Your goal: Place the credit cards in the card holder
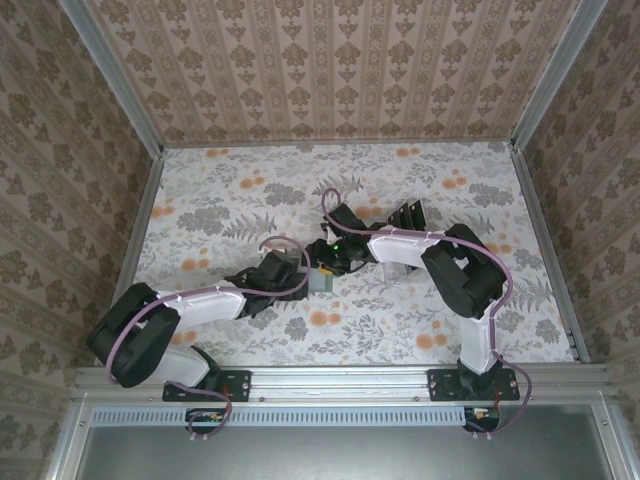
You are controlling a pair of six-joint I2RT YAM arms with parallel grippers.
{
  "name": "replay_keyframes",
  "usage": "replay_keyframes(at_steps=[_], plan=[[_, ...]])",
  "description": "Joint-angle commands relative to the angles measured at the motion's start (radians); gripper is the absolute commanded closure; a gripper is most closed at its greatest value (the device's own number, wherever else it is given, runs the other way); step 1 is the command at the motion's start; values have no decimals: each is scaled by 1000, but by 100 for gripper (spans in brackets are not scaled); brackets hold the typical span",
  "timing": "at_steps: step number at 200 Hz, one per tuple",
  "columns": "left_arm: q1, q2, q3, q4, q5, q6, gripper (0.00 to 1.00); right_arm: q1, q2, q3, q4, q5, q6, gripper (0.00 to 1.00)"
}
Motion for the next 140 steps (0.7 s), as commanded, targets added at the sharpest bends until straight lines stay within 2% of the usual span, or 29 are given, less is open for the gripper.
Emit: replay_keyframes(at_steps=[1,82,140], plan=[[4,31,2,-26,-16,-17,0,5,37,25,6,1,3,44],[3,-4,8,-32,-5,-11,0,21,79,145,-48,-29,-20,44],[25,-285,12,-169,-70,-50,0,62,100,230,-98,-27,-20,44]])
